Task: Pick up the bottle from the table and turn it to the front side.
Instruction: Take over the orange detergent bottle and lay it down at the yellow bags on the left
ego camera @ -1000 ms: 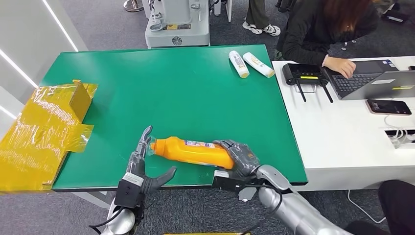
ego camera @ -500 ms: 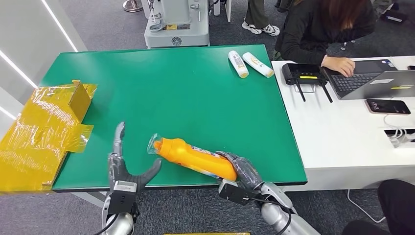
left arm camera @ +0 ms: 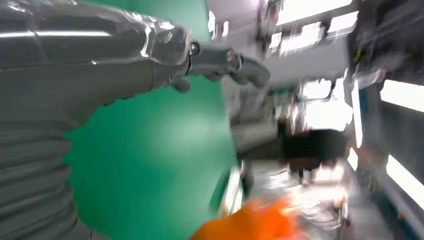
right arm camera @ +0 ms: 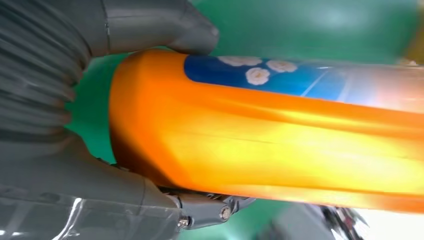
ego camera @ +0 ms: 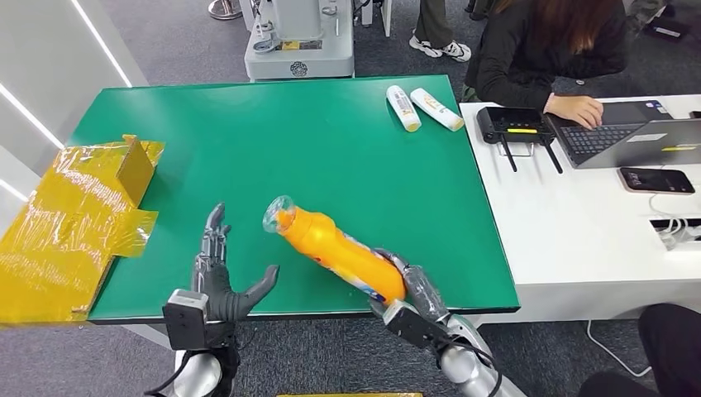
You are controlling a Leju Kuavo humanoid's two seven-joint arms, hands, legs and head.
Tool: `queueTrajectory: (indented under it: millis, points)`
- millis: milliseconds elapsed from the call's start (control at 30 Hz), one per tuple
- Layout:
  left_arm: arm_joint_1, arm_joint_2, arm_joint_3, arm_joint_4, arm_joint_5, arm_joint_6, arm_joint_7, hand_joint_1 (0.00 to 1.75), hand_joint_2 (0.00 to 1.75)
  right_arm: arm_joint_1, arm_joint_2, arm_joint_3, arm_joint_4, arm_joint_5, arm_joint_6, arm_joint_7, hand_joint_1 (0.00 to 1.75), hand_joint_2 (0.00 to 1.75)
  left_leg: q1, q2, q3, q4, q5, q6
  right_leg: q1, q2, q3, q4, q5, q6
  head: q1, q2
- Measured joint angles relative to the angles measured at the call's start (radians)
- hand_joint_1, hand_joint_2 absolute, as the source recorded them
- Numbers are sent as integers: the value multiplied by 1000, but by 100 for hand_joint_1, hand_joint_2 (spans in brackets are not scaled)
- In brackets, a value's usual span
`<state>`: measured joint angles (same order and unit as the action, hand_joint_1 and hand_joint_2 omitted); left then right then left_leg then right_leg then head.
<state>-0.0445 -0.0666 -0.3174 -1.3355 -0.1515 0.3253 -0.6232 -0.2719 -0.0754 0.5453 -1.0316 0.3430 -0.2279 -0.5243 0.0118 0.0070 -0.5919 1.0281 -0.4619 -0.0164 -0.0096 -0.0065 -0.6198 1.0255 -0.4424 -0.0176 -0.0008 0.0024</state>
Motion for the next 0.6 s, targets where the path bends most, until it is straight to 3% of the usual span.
queueTrajectory:
  millis: [133, 233, 600]
  points:
    - [-41, 0, -1, 33, 134, -194, 35, 0, 175, 13, 21, -42, -79, -48, -105, -95, 175, 175, 0, 0, 0, 0, 0, 0, 0, 0, 0, 0, 0, 0, 0, 0]
    - [-90, 0, -3, 64, 182, -284, 50, 0, 175, -9, 44, -53, -131, -28, -137, -98, 175, 175, 0, 1, 0, 0, 1, -1, 0, 1, 0, 0, 1, 0, 0, 0]
    - [-233, 5, -5, 116, 187, -323, 71, 0, 175, -101, 112, -44, -151, 33, -121, -56, 175, 175, 0, 0, 0, 0, 2, -1, 0, 1, 0, 1, 1, -1, 0, 0]
